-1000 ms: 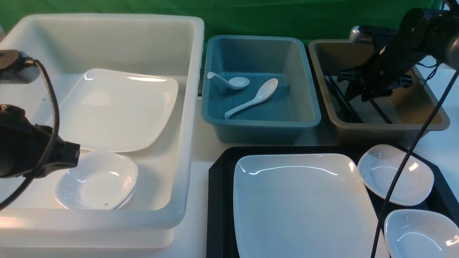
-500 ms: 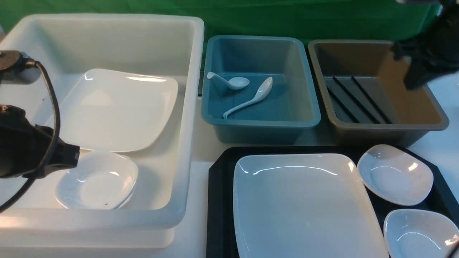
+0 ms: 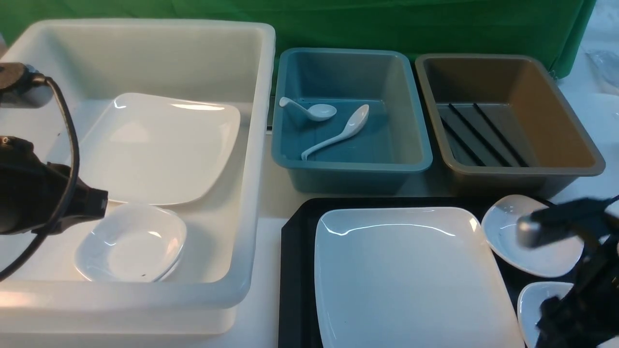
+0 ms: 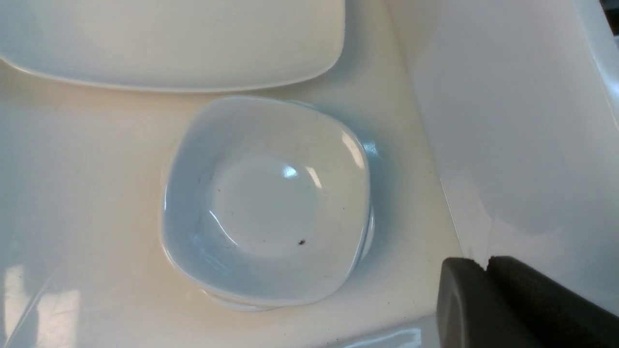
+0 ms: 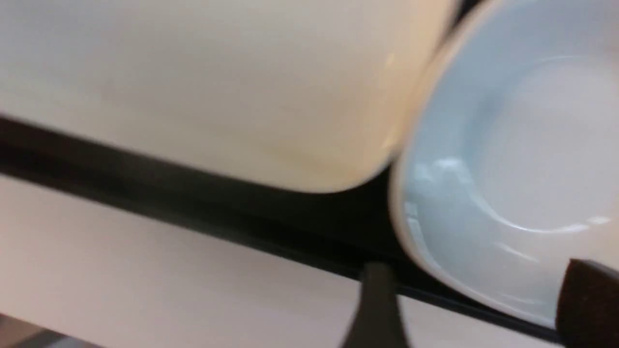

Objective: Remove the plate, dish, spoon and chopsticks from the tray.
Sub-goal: Use the right arm to grab a small plate from the dinner plate, then use the right arm to put the small plate into the large storage box on the left

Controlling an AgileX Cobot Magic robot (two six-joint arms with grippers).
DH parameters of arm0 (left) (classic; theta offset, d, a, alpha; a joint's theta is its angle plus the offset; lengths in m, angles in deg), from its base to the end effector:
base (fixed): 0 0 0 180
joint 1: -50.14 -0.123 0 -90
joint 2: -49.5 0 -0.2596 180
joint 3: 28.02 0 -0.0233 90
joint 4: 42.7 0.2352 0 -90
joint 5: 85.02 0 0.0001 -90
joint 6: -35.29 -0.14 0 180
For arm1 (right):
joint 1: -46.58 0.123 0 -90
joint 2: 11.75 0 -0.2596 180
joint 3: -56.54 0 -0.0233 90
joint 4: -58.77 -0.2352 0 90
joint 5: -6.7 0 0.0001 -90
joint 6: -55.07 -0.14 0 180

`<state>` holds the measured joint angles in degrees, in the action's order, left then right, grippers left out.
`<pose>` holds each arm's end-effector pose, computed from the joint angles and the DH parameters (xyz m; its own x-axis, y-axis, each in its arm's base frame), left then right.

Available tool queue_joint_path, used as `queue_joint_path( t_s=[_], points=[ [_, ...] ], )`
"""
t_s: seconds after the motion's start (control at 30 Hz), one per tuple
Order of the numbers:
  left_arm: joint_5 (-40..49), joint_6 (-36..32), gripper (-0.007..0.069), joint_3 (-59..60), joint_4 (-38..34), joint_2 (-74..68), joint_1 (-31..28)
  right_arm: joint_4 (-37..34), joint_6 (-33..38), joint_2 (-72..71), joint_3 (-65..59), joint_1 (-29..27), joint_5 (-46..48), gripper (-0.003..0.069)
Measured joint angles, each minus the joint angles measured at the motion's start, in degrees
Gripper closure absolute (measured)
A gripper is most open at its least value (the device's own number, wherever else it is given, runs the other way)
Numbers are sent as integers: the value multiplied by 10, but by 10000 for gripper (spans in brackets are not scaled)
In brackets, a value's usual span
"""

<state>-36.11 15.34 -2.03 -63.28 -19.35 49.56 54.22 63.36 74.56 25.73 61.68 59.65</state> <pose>0.2263 -0.0348 0.2622 -0.7658 0.0945 -0.6360 0.2364 0.9613 -0.1417 0.2173 0.0678 0.1580 -0.9202 -0.3482 -0.1792 -0.3612 0.9314 0.0452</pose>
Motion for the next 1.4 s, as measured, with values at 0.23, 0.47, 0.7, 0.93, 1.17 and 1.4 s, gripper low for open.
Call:
queue_joint_path(
  t_s=[0.23,0.47,0.7,0.93,1.17,1.4],
  points=[
    [-7,0,589,0,0,0,0,63,-4,38,-54,63,-76,84],
    [-10,0,589,0,0,0,0,104,-25,94,-54,63,-98,95],
    [-10,0,589,0,0,0,0,116,-27,98,-54,65,-98,383],
    [-11,-1,589,1,-2,0,0,124,-29,96,-43,69,-48,431],
    [-12,-1,589,1,-2,0,0,122,-39,84,4,69,39,486],
    [-23,10,589,1,-2,0,0,108,-59,-25,107,69,79,589]
  ],
)
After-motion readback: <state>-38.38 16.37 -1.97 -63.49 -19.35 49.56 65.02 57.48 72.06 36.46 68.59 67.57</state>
